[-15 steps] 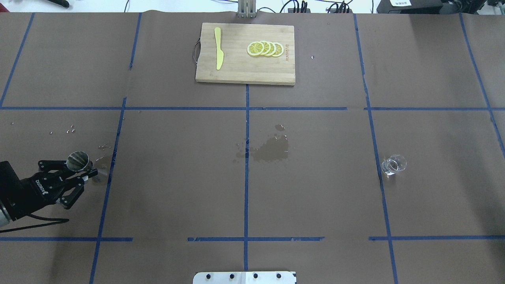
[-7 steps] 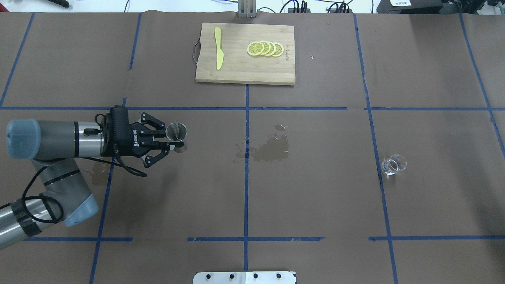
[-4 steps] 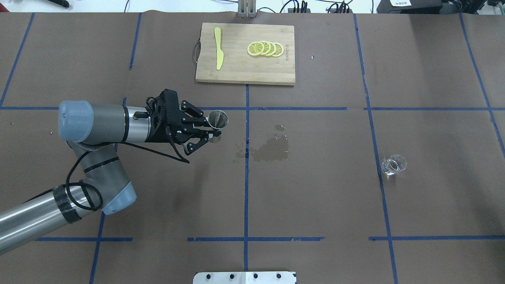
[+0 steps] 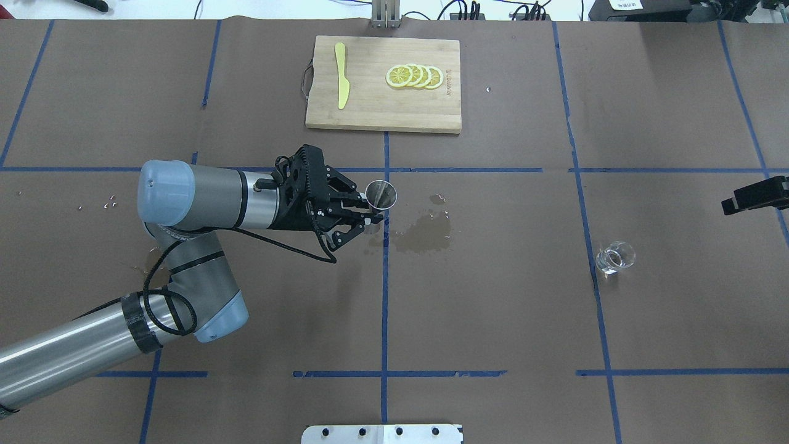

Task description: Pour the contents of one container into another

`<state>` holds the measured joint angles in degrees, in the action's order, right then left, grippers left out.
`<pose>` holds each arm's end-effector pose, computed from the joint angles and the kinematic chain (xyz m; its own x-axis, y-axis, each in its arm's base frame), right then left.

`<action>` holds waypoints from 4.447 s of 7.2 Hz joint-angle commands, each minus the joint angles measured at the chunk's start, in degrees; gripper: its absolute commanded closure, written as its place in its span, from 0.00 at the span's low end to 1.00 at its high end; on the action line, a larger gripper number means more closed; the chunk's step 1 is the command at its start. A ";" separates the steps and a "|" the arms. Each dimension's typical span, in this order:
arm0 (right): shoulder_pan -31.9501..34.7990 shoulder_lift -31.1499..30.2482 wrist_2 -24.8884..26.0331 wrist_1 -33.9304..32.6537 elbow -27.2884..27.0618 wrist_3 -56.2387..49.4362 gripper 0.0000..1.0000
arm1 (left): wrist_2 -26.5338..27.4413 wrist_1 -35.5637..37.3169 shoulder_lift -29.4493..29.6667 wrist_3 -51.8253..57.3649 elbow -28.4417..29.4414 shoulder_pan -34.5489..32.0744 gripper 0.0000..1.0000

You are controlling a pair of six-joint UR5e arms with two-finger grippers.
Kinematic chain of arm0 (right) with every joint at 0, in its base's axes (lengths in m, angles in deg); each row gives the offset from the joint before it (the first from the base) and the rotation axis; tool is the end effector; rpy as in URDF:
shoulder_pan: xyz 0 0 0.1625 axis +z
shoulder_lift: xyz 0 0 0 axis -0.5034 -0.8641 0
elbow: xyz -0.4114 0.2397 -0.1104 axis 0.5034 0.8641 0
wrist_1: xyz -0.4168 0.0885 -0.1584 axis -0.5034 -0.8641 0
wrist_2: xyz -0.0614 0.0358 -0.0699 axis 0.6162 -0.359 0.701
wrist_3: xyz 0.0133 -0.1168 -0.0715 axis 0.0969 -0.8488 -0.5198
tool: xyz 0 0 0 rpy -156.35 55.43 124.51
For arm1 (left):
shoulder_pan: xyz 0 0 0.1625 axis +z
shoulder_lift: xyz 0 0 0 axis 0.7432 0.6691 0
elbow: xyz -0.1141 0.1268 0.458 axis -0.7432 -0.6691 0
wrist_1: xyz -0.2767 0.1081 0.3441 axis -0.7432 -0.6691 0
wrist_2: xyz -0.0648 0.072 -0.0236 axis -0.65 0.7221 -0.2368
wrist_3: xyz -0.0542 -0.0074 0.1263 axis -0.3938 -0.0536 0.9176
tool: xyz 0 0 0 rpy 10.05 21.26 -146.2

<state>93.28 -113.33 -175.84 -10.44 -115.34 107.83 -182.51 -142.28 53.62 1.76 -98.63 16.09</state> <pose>-0.1647 -0.4269 0.4986 0.6390 -0.1075 0.7617 -0.0257 0.9867 0.1608 0.6097 -0.4768 0.2686 0.1505 0.9821 -0.1132 0.1905 0.0835 0.9781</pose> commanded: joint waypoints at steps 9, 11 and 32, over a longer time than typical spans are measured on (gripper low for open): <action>-49.73 -10.47 67.95 25.27 -0.72 36.74 0.00 | -0.02 0.11 -0.32 -0.16 0.02 0.45 1.00; -55.48 -9.77 80.40 32.69 6.19 39.14 0.00 | -0.02 0.02 -0.41 -0.08 -0.06 0.45 1.00; -58.14 -0.54 98.29 35.21 22.59 42.93 1.00 | -0.10 -0.59 -1.38 0.01 -0.33 0.45 1.00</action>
<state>35.05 -113.73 -77.54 24.75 -91.70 151.53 -182.61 -142.87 52.24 1.77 -98.96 16.54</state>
